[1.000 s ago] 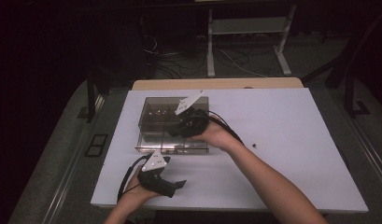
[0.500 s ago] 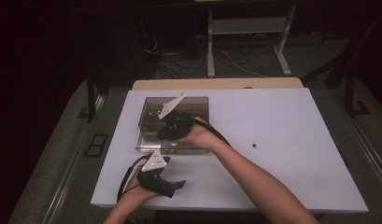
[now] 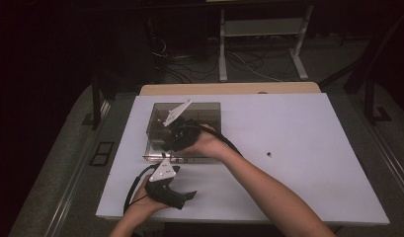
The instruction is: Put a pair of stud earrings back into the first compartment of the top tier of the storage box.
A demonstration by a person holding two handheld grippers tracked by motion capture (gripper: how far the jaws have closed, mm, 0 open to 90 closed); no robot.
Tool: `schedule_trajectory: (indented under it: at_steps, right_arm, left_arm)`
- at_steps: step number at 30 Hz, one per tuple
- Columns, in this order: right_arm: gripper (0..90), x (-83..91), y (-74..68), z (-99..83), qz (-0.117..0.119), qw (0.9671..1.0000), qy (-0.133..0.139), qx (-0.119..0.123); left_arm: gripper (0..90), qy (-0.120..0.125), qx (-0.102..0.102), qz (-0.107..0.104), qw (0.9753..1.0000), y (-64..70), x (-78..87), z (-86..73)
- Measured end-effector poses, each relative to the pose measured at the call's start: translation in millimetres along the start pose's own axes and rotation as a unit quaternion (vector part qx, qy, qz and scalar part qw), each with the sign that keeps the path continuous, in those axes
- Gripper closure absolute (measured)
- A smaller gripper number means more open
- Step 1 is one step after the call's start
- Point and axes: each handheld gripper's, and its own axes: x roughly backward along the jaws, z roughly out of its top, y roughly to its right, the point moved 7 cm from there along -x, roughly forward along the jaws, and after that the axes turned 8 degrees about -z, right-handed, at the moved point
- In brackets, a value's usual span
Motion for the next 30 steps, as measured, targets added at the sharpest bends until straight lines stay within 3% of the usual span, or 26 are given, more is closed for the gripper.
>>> schedule_trajectory:
  at_steps: [14, 18, 30]
  right_arm:
    - [46.5, 44.3, 17.1, -21.6, -0.023, 0.9991, 0.022, -0.030]
    - [44.6, 57.1, 23.8, -30.1, -0.033, 0.9985, 0.030, -0.031]
    - [39.7, 91.7, 38.7, -59.8, -0.057, 0.9955, 0.045, -0.061]
  left_arm:
    - [0.0, 0.005, 0.009, 0.001, 1.0000, 0.1, -1.0, 0.4]
    - [0.0, 0.005, 0.010, 0.001, 0.9999, 0.1, -1.1, 0.2]
    - [0.0, 0.004, 0.013, 0.001, 0.9999, -0.3, -1.0, 0.0]
